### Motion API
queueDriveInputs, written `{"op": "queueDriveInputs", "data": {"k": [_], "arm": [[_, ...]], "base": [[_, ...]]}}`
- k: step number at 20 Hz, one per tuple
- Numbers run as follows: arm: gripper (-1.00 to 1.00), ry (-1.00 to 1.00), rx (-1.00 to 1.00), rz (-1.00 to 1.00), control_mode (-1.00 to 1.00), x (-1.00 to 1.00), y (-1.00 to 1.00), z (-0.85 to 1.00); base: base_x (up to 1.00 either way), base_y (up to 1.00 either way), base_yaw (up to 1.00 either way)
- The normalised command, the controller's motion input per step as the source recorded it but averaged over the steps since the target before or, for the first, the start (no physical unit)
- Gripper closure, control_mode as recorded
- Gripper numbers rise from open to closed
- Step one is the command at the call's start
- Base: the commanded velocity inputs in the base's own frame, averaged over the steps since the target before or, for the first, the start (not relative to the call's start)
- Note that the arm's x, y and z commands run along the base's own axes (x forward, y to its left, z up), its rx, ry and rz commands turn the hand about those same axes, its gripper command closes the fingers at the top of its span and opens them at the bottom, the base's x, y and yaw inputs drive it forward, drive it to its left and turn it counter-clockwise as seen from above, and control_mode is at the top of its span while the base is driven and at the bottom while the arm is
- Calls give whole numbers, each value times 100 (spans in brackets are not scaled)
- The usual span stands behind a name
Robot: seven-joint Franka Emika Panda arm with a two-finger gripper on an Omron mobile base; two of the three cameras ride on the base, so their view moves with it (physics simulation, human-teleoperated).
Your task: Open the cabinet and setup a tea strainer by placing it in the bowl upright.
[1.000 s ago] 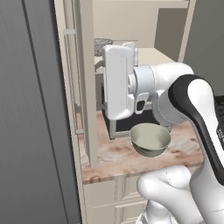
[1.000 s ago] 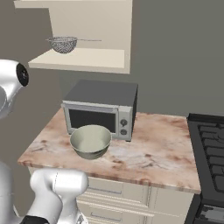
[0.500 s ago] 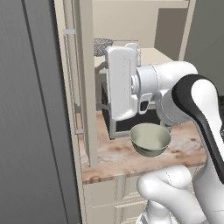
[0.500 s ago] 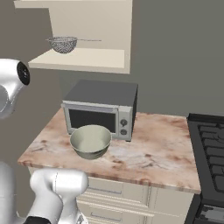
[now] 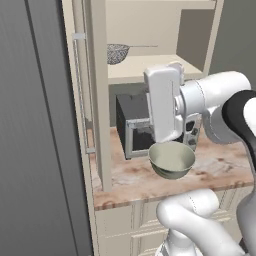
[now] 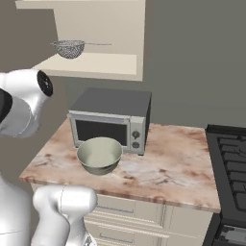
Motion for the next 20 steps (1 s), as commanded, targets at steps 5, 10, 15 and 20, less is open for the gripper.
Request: {"op": "queueDriveInputs", "data": {"k": [5, 10, 15, 20], "arm": [[-100, -24, -23, 0, -100, 8, -39, -69], [-100, -29, -40, 0, -100, 27, -11, -60], [-100, -25, -54, 0, -100, 41, -2, -26], [-100, -28, -53, 0, -100, 43, -20, -20]], "base": [[0, 0, 0], [0, 0, 0], [0, 0, 0], [0, 0, 0]]}}
